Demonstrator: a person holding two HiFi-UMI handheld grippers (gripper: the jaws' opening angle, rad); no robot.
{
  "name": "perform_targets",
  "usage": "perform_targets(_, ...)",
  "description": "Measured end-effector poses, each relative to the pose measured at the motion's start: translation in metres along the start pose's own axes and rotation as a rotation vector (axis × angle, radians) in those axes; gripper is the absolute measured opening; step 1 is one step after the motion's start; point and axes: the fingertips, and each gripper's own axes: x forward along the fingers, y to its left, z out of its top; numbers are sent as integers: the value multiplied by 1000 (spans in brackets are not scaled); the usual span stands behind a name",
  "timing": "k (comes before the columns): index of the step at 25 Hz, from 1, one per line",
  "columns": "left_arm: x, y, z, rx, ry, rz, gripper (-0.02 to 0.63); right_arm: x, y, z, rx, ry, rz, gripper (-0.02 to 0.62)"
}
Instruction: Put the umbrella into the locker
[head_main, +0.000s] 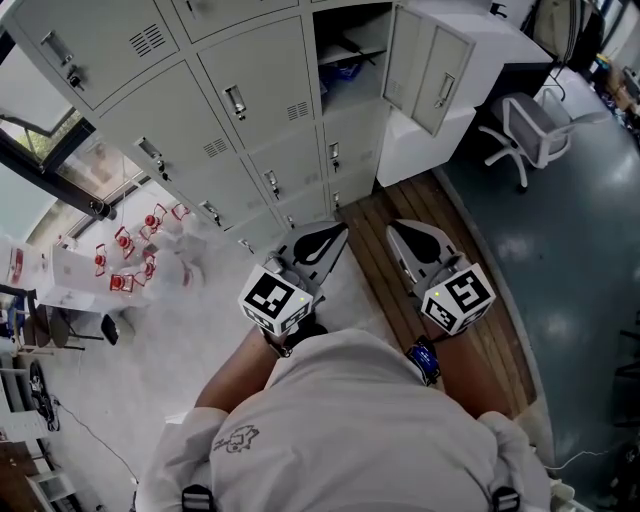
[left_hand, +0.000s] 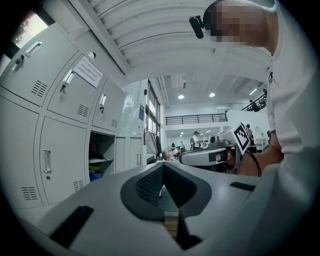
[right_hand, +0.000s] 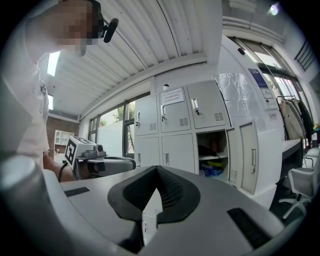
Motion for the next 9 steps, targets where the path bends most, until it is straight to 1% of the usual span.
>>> perform_targets(4, -1, -1, -4, -16, 8, 19, 11, -4, 0, 0, -9, -3, 14, 41)
perform_targets(9, 3, -7, -5, -23, 13, 15, 11, -8, -4, -2, -2, -1, 20, 41)
